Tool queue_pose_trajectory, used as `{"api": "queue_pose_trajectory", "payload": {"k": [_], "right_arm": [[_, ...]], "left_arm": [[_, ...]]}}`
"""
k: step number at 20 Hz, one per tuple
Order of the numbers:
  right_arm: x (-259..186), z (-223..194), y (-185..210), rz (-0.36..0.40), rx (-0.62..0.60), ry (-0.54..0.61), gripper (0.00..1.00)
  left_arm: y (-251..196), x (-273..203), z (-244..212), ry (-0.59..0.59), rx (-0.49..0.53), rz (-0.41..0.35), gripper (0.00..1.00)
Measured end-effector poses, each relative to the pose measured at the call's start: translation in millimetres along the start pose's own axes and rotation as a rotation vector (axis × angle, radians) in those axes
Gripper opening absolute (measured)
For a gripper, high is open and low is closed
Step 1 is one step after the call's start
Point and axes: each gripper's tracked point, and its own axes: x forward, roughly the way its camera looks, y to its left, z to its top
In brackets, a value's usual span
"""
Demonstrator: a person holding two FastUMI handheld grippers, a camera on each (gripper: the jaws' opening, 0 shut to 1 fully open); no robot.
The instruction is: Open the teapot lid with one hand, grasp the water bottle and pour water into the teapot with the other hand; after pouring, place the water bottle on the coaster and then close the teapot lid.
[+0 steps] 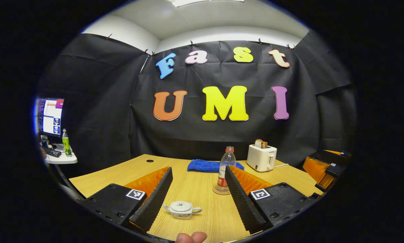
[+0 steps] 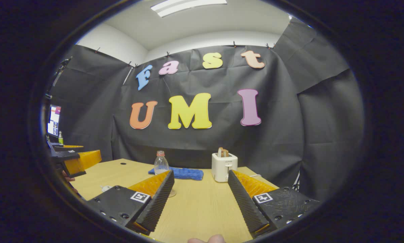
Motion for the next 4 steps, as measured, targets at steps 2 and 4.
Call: {"api": "queue_pose_trajectory", "payload": {"k": [2, 4], "right_arm": [[-1, 0, 5, 0.004, -0.001, 0.000, 0.96], [0, -1, 13, 0.017, -0.013, 0.004, 0.95]], "left_arm": [[0, -5, 7, -0.015, -0.006, -0.009, 0.97], [0, -8, 15, -0.038, -0.007, -0.011, 0.98]]}}
